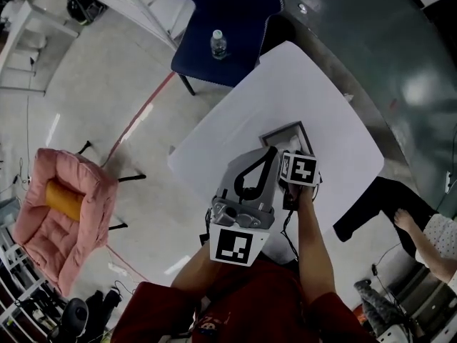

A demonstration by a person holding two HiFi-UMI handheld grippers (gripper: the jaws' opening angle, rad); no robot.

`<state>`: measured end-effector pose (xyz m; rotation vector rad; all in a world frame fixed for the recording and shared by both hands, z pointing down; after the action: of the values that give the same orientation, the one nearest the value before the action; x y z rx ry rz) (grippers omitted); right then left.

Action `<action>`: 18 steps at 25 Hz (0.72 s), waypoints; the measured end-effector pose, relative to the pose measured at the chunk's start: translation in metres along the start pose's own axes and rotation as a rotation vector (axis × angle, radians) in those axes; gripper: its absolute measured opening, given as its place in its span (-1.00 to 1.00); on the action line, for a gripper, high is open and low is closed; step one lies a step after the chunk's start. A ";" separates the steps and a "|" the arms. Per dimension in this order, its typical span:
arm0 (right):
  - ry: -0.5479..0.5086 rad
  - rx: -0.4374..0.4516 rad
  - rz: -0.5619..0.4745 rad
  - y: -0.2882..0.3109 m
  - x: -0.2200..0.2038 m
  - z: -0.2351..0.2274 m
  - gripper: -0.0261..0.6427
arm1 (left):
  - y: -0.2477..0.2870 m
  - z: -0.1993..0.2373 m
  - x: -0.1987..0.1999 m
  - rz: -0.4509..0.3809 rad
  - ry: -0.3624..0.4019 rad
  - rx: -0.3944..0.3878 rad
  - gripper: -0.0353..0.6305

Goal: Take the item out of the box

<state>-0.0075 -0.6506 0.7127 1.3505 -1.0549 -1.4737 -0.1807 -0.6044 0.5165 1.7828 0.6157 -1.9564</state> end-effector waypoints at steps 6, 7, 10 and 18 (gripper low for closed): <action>0.048 0.010 0.073 0.015 0.003 0.007 -0.50 | -0.001 0.012 -0.001 -0.001 -0.018 0.009 -0.89; 0.058 0.010 0.074 0.017 0.003 0.007 -0.50 | -0.001 0.013 -0.001 0.000 -0.018 0.009 -0.89; 0.057 0.007 0.071 0.018 0.001 0.008 -0.50 | -0.003 0.016 -0.002 0.000 -0.020 0.011 -0.89; 0.020 -0.048 0.030 0.022 0.001 0.010 -0.85 | -0.003 0.011 -0.004 0.001 -0.016 -0.008 -0.89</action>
<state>-0.0166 -0.6578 0.7343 1.3078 -1.0168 -1.4515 -0.1909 -0.6084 0.5211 1.7608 0.6170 -1.9625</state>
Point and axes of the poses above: the fingertips, and each gripper's own axes: y forward along the fingers, z to its left, x out of its top, the point moved 10 cm from there along -y, backward along the fingers, and after that the axes turned 8 degrees about -x, right-handed, at the moved point
